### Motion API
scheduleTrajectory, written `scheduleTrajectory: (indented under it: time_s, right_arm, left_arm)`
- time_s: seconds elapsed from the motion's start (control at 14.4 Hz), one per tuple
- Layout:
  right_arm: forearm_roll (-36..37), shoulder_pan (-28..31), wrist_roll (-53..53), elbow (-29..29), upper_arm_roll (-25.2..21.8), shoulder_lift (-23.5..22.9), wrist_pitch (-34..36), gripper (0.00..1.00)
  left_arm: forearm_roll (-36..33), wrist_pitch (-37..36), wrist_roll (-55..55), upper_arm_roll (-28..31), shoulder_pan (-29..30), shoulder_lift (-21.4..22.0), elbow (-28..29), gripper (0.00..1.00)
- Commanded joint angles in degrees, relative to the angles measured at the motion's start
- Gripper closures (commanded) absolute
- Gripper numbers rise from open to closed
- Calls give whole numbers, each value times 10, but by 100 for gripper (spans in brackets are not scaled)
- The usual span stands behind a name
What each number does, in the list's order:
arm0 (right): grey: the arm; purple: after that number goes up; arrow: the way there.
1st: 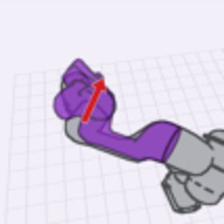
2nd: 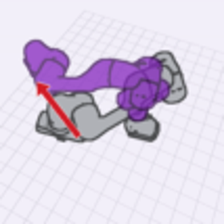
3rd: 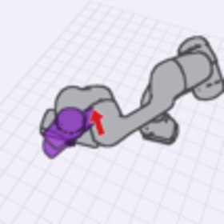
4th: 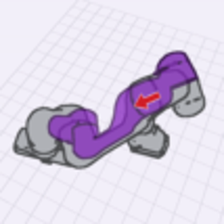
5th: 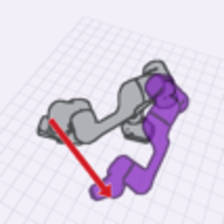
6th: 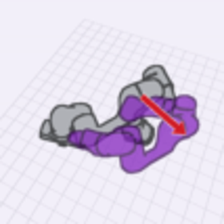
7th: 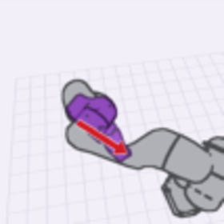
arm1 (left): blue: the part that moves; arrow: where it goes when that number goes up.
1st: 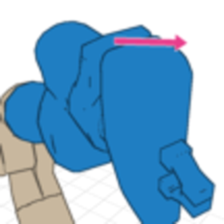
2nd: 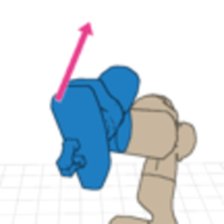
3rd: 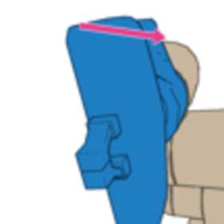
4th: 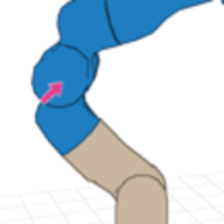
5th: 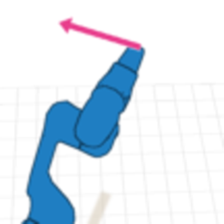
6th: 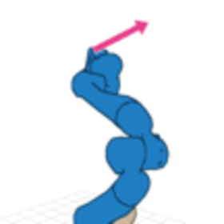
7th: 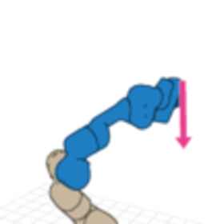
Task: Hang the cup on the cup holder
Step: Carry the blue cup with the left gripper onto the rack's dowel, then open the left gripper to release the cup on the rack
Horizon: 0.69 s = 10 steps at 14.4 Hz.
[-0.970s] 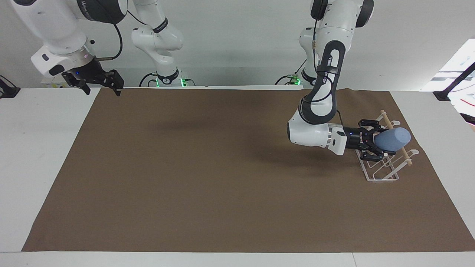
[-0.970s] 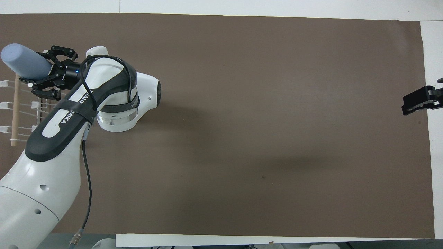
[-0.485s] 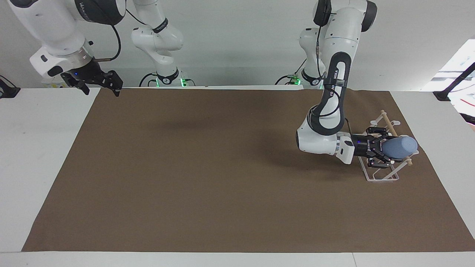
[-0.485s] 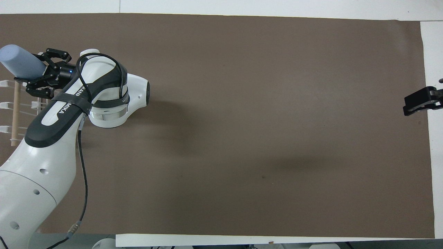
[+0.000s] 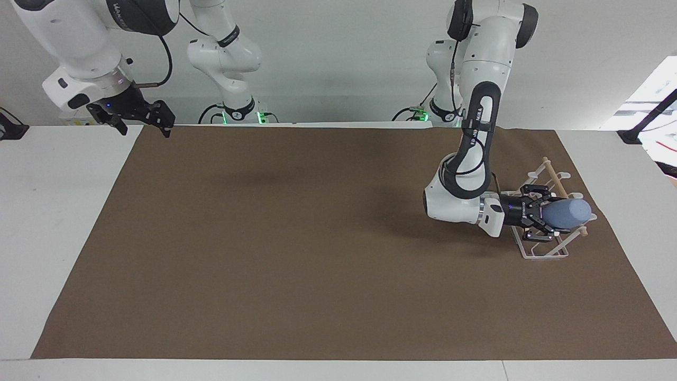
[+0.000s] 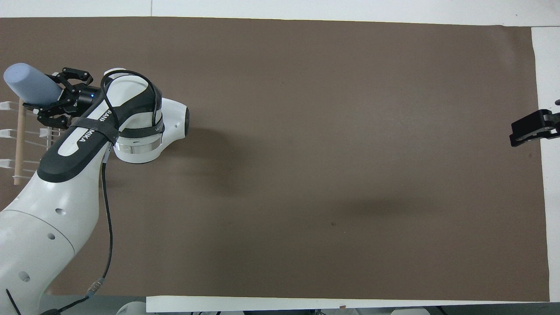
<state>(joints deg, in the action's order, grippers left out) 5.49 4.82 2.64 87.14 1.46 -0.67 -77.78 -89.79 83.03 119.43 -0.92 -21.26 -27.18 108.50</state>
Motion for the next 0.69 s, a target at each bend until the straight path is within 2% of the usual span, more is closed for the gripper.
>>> scheduleTrajectory:
  time_s: [0.0,0.07,0.21,0.35,0.62]
  right_arm:
    - [0,3,11,14,0,12,-3,1]
    - [0,3,11,14,0,12,-2,1]
    - [0,3,11,14,0,12,-2,1]
    - [0,3,11,14,1,12,-2,1]
    - [0,3,11,14,0,12,-2,1]
  left_arm:
    - [2,17,11,-4,8,8,14,78]
    - [3,18,11,-4,9,8,14,54]
    - [12,19,11,-3,10,8,10,15]
    - [12,19,10,-3,13,8,8,0]
    - [13,17,10,-3,11,7,4,0]
